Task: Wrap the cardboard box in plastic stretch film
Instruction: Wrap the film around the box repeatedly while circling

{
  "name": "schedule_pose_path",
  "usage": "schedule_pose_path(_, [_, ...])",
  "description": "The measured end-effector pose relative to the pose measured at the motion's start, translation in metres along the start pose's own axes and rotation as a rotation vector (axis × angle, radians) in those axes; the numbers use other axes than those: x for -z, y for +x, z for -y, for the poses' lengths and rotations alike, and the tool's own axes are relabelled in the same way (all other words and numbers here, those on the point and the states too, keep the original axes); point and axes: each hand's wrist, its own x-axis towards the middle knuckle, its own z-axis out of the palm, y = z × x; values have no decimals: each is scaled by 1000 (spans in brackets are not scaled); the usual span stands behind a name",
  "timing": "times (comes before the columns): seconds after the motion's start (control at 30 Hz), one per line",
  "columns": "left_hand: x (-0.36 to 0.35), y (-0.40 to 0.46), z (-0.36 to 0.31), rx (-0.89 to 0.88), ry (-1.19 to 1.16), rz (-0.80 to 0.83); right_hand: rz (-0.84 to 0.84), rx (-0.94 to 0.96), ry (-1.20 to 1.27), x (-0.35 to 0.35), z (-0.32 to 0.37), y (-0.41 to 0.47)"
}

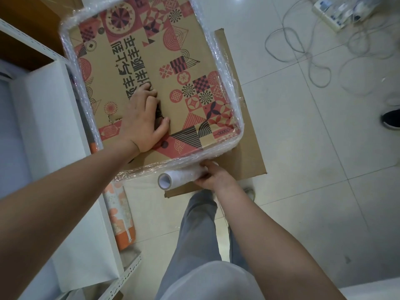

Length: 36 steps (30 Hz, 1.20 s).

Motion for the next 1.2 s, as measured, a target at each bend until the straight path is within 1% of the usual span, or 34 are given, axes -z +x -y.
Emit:
schedule_pose_path(0.17, [-1,0,0,7,4,5,103,-19,-16,-3,11,-5])
schedule_pose_path(0.3, [-3,0,1,1,9,6,137,-30,37,-3,13,-1])
schedule_pose_path(0.37, [-3,0,2,1,10,9,114,-32,50,-5,10,1])
schedule_pose_path(0.5, [-4,0,4,-12,2,-8,15,-56,7,-2,7,6])
schedule_pose_path(0.6, [-4,0,5,-25,6,-18,-13,-13,-44,-3,7,4])
schedule_pose_path(0.67, [-5,0,5,-25,10,-22,-62,12,-55,-6,5,7])
schedule_pose_path(0.73, [-5,0,5,-18,10,-24,-66,7,-68,-8,1,8])
schedule_pose_path(0.87, [-4,0,5,-14,16,-26,28,-28,-59,-13,-7,3])
schedule_pose_path(0.9, [-5,1,5,-16,17,-26,19,-30,-69,-15,-9,2])
schedule_pose_path(0.97, [-5,1,5,-20,19,-25,-68,-39,-62,-15,-13,8])
schedule_pose_path(1.03, [-4,0,5,-21,13,-24,-23,-22,-70,-17,-17,7])
schedule_pose_path(1.13, [-3,1,5,-19,9,-16,144,-16,31,-18,-21,-5])
schedule_pose_path(1.2, [-2,1,6,-17,12,-4,166,-11,78,-12,-21,-9])
